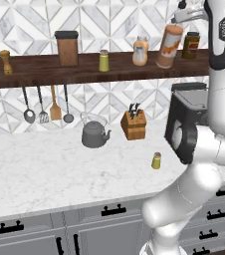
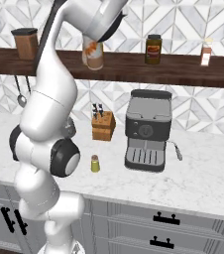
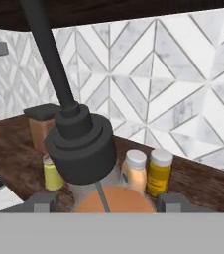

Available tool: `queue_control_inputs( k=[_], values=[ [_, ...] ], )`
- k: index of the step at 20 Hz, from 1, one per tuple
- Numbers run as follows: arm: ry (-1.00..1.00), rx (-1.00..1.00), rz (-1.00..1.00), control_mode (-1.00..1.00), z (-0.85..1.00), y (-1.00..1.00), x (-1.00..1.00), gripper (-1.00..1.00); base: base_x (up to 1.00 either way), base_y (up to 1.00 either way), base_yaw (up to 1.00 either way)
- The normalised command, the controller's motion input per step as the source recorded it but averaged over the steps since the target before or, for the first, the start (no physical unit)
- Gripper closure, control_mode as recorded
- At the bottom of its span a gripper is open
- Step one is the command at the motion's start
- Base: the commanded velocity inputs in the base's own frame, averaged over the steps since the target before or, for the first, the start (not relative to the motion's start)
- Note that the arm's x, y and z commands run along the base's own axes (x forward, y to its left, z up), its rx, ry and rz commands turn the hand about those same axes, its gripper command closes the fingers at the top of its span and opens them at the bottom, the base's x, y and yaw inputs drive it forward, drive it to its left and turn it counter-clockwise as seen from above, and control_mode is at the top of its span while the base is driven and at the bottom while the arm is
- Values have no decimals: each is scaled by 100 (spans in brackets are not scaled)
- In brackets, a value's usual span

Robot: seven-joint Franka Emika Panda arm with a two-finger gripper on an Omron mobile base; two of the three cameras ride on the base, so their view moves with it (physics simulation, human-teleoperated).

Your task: Put the shaker and condiment bottle from the counter next to their counterparts in the cabinet.

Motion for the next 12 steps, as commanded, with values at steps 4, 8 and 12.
queue_control_inputs(
  k=[4,8,12],
  values=[
    [-5,0,0,-100,0,0,70,100,0,0,0],
    [0,0,0,-100,0,-6,53,100,0,0,0],
    [0,0,0,-100,0,-17,34,100,0,0,0]
  ],
)
